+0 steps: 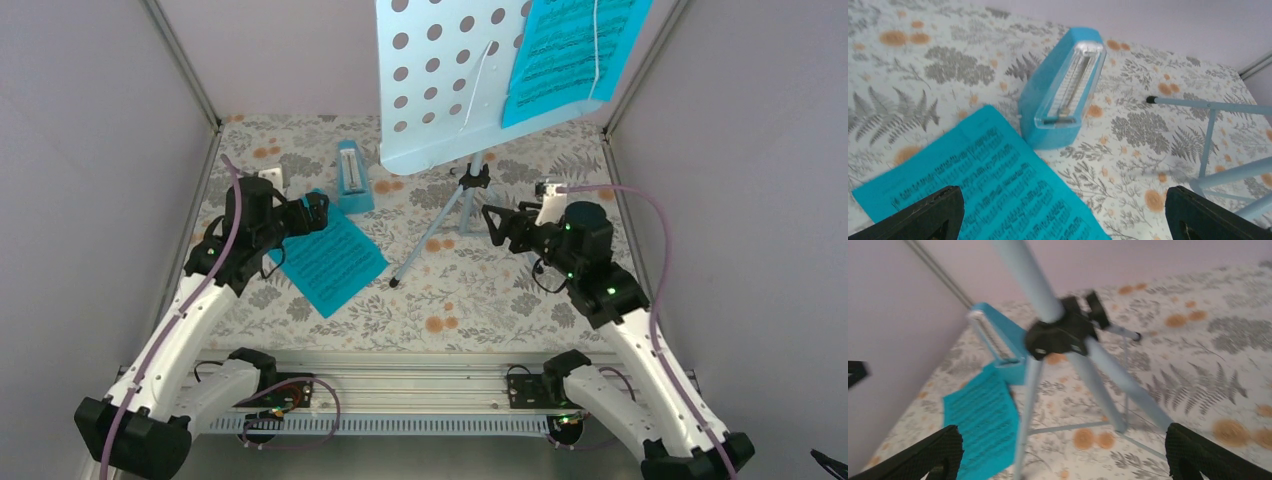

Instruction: Pack up the instrument practice props

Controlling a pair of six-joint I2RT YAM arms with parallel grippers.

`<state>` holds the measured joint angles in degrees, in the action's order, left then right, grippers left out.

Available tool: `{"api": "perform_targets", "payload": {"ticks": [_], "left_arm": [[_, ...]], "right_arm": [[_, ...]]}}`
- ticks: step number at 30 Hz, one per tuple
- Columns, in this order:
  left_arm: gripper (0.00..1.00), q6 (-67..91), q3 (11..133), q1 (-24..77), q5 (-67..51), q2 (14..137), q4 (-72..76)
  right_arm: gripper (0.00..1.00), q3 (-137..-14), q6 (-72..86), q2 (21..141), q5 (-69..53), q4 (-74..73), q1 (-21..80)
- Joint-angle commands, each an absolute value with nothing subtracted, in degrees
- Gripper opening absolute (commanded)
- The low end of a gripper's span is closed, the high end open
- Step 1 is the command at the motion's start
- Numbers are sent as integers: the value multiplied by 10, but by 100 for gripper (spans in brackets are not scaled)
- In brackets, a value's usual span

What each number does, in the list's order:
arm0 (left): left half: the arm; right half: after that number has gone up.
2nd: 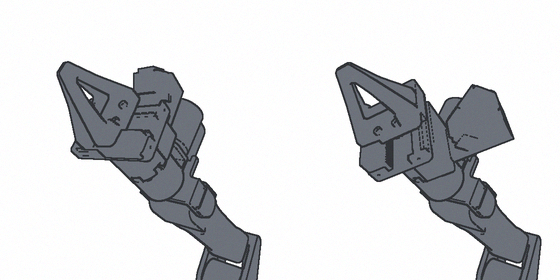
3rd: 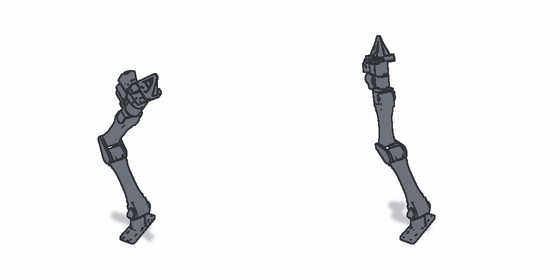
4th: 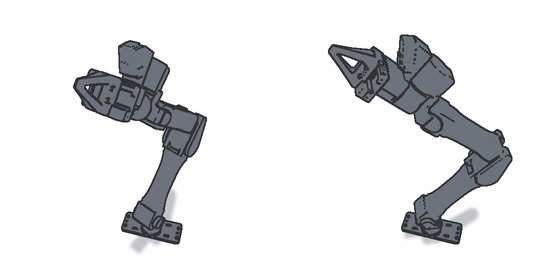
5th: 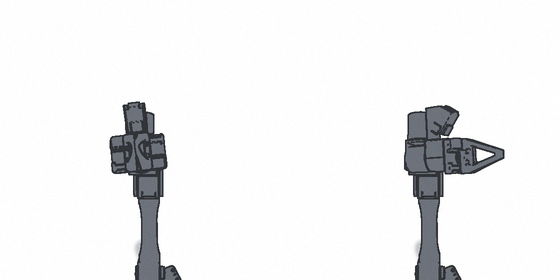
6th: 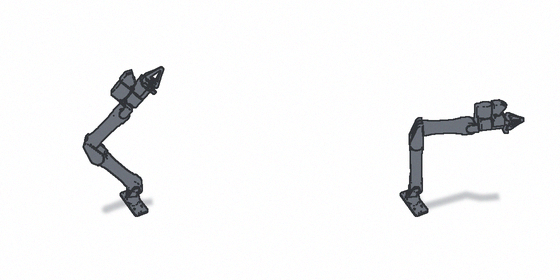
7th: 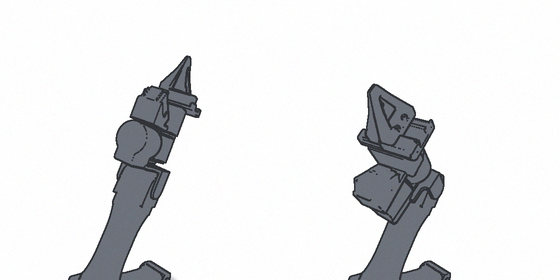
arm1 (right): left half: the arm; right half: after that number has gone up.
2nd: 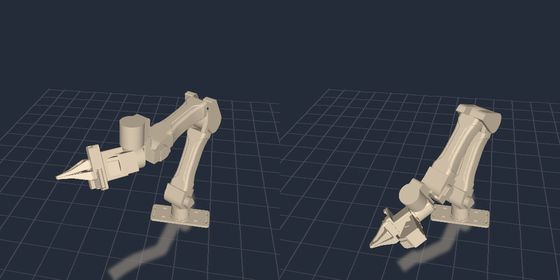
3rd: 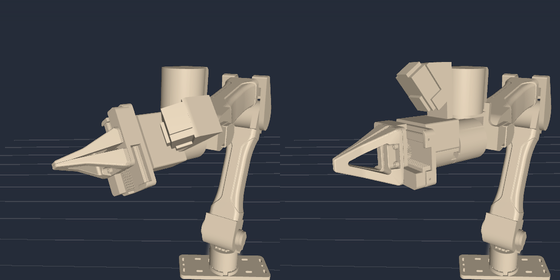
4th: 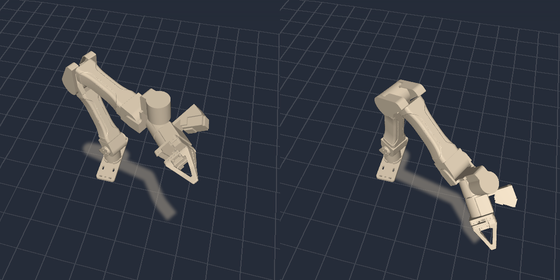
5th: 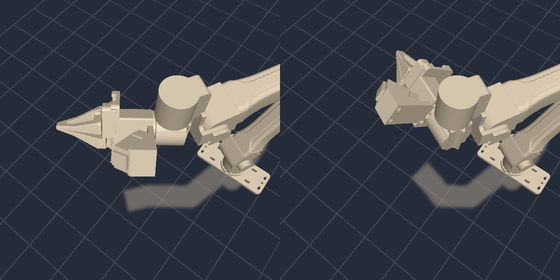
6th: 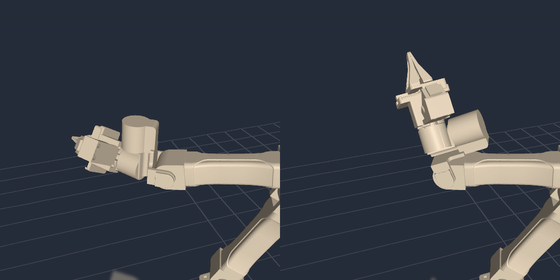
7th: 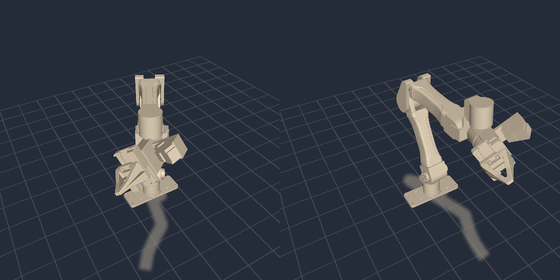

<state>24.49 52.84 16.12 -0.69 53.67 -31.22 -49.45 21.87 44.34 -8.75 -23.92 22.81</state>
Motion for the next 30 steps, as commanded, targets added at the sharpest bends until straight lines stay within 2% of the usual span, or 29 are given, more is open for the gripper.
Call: {"api": "perform_targets", "payload": {"ticks": [1, 8, 14, 18, 20, 30], "left_arm": [[100, 161, 532, 158, 34, 521, -267], [100, 110, 479, 158, 102, 472, -209], [100, 76, 445, 158, 120, 459, -185], [100, 59, 447, 158, 115, 460, -176], [100, 57, 447, 158, 111, 461, -175], [100, 61, 445, 158, 112, 460, -184]], "right_arm": [[97, -459, 226, 468, -106, -153, 182], [100, -407, 181, 537, -277, -17, 94], [99, -408, 105, 587, -345, 27, 88], [92, -381, 77, 582, -283, 65, 88], [85, -362, 73, 578, -267, 97, 88], [56, -367, 53, 654, -353, 142, 89]]}}
